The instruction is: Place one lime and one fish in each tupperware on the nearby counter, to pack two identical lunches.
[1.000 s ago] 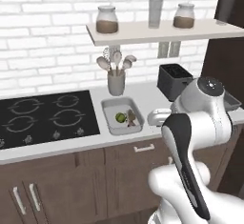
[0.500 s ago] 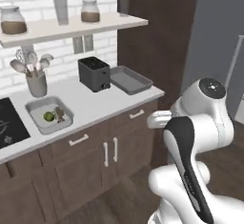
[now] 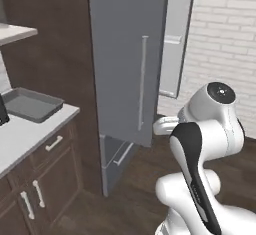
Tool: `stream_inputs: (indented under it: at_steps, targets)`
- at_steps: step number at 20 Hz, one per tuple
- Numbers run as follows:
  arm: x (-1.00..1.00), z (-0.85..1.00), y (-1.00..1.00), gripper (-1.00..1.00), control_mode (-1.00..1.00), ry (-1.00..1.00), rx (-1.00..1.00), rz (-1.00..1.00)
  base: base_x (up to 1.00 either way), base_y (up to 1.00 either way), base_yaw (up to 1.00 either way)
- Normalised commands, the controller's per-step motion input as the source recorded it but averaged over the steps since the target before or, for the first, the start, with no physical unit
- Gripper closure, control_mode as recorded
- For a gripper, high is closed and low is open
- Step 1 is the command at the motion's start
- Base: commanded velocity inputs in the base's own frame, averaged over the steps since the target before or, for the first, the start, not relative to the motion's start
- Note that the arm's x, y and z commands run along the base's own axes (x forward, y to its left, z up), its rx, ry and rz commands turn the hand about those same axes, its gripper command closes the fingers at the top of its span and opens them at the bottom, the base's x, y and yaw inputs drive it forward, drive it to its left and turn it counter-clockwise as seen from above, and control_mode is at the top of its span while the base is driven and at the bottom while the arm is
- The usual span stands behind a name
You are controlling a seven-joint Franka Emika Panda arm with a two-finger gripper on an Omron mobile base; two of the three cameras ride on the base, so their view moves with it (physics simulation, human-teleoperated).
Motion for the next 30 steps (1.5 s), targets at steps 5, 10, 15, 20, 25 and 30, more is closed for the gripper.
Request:
stream_inputs:
  at_steps: [5,10,15,20,25,30]
  targets:
    - [0.0,0.0,0.0,-1.0,1.0,0.0,0.0,0.0,0.18,-1.0,-0.76]
    - [0.0,0.0,0.0,-1.0,1.0,0.0,0.0,0.0,0.52,-0.97,-0.69]
    - [0.0,0.0,0.0,-1.0,1.0,0.0,0.0,0.0,1.0,-0.6,-0.4]
    - [0.0,0.0,0.0,-1.0,1.0,0.0,0.0,0.0,1.0,-0.01,-0.03]
    - [0.0,0.0,0.0,-1.0,1.0,0.0,0.0,0.0,1.0,0.0,0.0]
    - [0.0,0.0,0.0,-1.0,1.0,0.0,0.0,0.0,1.0,-0.07,0.0]
